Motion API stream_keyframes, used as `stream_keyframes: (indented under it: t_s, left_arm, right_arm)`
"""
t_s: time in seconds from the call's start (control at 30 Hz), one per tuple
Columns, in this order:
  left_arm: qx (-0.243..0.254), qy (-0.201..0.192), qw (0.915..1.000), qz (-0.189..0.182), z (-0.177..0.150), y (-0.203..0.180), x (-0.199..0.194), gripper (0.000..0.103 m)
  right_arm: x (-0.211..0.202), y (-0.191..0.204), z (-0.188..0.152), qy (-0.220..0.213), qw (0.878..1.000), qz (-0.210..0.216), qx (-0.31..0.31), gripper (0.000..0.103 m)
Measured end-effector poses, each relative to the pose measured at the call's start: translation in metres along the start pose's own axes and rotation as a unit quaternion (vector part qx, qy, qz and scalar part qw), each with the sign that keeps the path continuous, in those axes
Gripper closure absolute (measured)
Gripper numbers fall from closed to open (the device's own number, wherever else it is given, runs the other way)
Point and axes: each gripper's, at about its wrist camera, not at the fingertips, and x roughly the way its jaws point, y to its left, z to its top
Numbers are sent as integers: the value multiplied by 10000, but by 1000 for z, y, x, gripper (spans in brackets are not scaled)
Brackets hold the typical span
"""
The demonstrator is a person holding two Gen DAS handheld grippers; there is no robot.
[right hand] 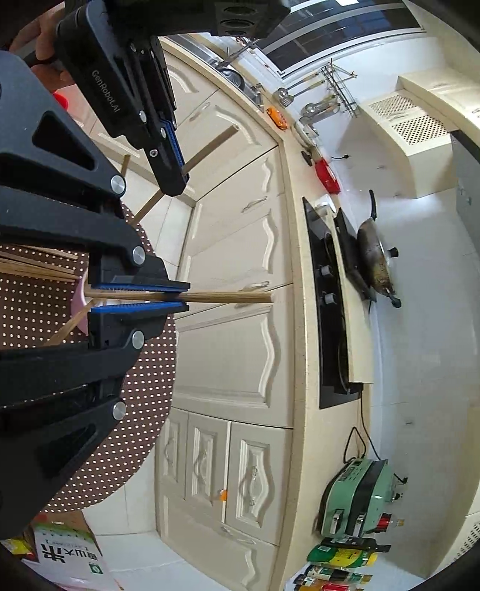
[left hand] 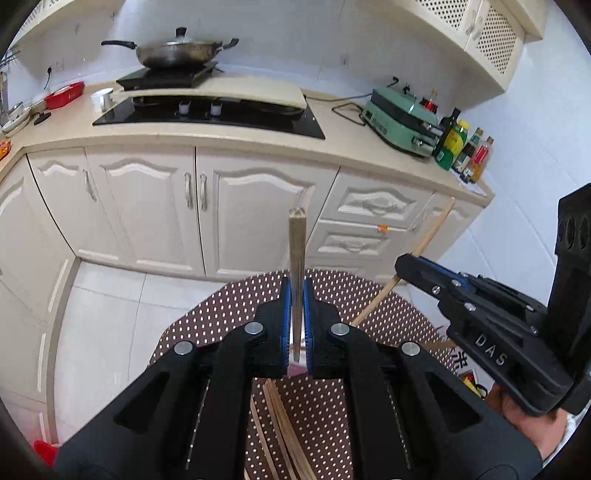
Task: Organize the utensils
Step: 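Lift the left gripper's chopstick above the pink cup while the right gripper carries its chopstick there, then open the left gripper over the cup while the right gripper releases its chopstick into it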
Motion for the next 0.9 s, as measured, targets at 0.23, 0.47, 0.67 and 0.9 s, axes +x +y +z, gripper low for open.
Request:
stream_keyframes:
  t_s: [0.23,0.47,0.67,0.9]
  left_arm:
    - [57,152,9999,9,-9,-1,4,96]
    - [55,338,9994,-39,-19,2,9,96]
    - [35,434,9990,-66,-24,3,9,96]
    - [-43,552,9985,-32,-28,5,8,95]
  right_arm:
    - [2,1,-12,174,9998,-15,-5,99]
    - [10,1,-22,432,9990,-51,37,99]
    - [13,1,-28,549,9984,-60,70,98]
    - [11,3,-31,591,9982,-57,125,96]
